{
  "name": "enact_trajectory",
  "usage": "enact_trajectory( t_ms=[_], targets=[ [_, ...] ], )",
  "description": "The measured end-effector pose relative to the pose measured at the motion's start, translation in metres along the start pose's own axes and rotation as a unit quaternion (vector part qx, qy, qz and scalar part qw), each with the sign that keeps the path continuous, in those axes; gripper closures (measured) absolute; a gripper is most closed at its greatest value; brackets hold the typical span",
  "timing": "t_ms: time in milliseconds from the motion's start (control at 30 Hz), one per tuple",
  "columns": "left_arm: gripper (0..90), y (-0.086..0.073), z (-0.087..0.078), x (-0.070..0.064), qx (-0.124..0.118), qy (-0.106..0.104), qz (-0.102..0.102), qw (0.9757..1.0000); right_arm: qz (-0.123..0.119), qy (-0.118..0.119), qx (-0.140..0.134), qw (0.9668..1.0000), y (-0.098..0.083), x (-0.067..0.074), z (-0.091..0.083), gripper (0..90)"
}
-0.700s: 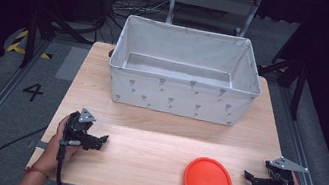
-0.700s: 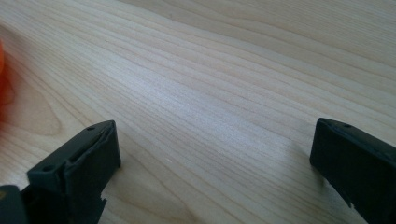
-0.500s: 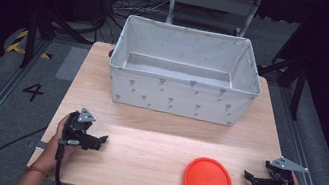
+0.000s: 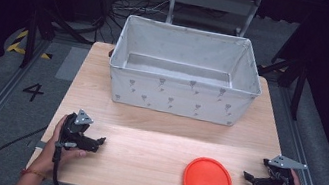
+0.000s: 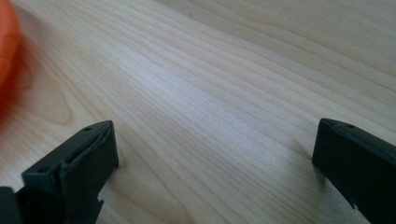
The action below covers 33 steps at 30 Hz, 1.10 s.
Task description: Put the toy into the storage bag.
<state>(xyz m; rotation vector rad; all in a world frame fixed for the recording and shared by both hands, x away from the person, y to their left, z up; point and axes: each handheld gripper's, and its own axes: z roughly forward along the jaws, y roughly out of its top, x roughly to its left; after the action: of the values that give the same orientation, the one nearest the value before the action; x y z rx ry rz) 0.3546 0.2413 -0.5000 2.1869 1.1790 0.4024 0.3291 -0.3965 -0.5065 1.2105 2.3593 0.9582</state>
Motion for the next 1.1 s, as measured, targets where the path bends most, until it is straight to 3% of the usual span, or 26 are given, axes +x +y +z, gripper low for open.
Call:
enact_trajectory(
  t_ms=[300, 367, 433, 467, 533, 600, 833, 1100],
  targets=[
    [0.4, 0.000, 0.000, 0.001, 0.001, -0.005, 0.005, 1.0000, -0.040, 0.032, 0.054, 0.9972, 0.007, -0.004, -0.005, 2.3],
    [0.4, 0.000, -0.001, 0.001, 0.001, -0.006, 0.006, 1.0000, -0.039, 0.040, 0.051, 0.9971, 0.011, -0.005, -0.007, 19.2],
    [0.4, 0.000, -0.001, 0.002, 0.001, -0.007, 0.007, 0.9999, -0.038, 0.043, 0.050, 0.9971, 0.012, -0.007, -0.009, 22.3],
    [0.4, 0.000, -0.001, 0.002, 0.000, -0.007, 0.007, 0.9999, -0.033, 0.044, 0.053, 0.9971, 0.014, -0.007, -0.010, 17.8],
    [0.4, 0.000, -0.001, 0.002, 0.001, -0.007, 0.007, 1.0000, -0.033, 0.040, 0.053, 0.9973, 0.017, -0.007, -0.012, 20.1],
    [0.4, 0.000, -0.001, 0.002, 0.000, -0.007, 0.007, 1.0000, -0.028, 0.051, 0.045, 0.9972, 0.022, -0.006, -0.015, 20.2],
    [0.4, 0.000, -0.001, 0.002, 0.001, -0.008, 0.008, 0.9999, -0.038, 0.077, 0.023, 0.9960, 0.044, 0.009, -0.022, 19.0],
    [0.3, 0.000, -0.001, 0.002, 0.001, -0.009, 0.009, 0.9999, -0.078, 0.117, 0.037, 0.9894, 0.064, 0.040, -0.009, 19.8]
  ],
)
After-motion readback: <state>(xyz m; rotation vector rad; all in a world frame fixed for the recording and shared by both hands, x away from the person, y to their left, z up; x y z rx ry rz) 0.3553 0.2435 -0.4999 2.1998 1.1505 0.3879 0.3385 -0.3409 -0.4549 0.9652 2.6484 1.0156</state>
